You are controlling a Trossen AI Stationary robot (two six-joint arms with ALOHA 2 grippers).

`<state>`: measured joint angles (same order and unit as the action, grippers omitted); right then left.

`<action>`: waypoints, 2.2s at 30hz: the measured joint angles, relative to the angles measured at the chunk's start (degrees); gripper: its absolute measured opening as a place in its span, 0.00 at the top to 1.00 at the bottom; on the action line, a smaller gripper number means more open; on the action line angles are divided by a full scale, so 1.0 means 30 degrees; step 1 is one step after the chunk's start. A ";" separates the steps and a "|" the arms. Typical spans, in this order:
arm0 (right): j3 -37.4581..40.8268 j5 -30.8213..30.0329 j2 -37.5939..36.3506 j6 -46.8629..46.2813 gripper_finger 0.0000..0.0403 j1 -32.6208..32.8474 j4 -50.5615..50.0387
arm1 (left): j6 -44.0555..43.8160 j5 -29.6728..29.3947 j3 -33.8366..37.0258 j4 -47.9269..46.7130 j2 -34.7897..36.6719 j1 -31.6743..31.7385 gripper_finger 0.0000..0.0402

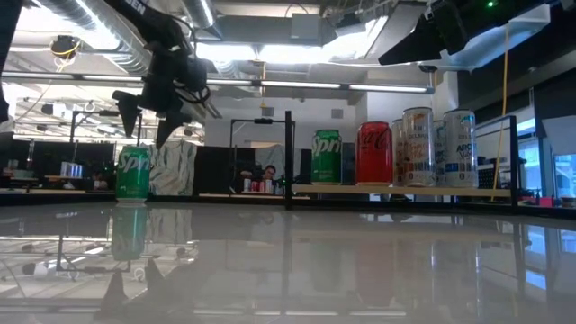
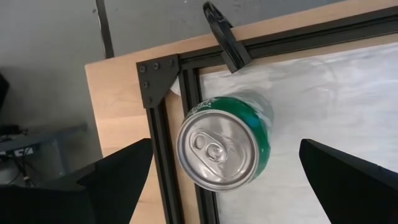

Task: Place canned beverage on shelf
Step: Put the green soda can on the shelf aligned with the other green soda can

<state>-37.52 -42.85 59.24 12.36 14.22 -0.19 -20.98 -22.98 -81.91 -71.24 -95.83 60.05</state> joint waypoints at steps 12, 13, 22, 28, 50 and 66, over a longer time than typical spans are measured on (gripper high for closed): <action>0.0000 0.0491 0.0000 -0.0138 0.29 0.0000 -0.0138 | -0.0847 -0.0422 0.0282 0.0008 0.0000 0.0000 0.02; -0.0001 0.0504 0.0000 -0.0144 0.29 0.0000 -0.0136 | -0.0872 -0.0323 0.0449 0.0045 0.0000 0.0000 0.02; 0.0000 0.0510 0.0000 -0.0168 0.29 0.0000 -0.0124 | -0.0907 -0.0086 0.2240 0.2156 0.0000 0.0000 0.02; 0.0000 0.0510 0.0000 -0.0160 0.29 0.0000 -0.0100 | -0.0802 -0.0133 0.2820 0.3112 0.0000 0.0000 0.02; 0.0000 0.0510 0.0000 -0.0029 0.29 0.0000 -0.0109 | 0.3510 0.1698 0.2820 0.3034 0.0029 0.0102 0.20; 0.0000 0.0517 0.0000 0.0044 0.29 0.0000 -0.0109 | 0.9010 0.3253 0.2776 0.3009 0.0073 -0.3133 0.30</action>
<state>-37.52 -41.30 59.24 12.49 14.22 -0.51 6.05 -13.22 -73.58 -62.22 -95.61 50.65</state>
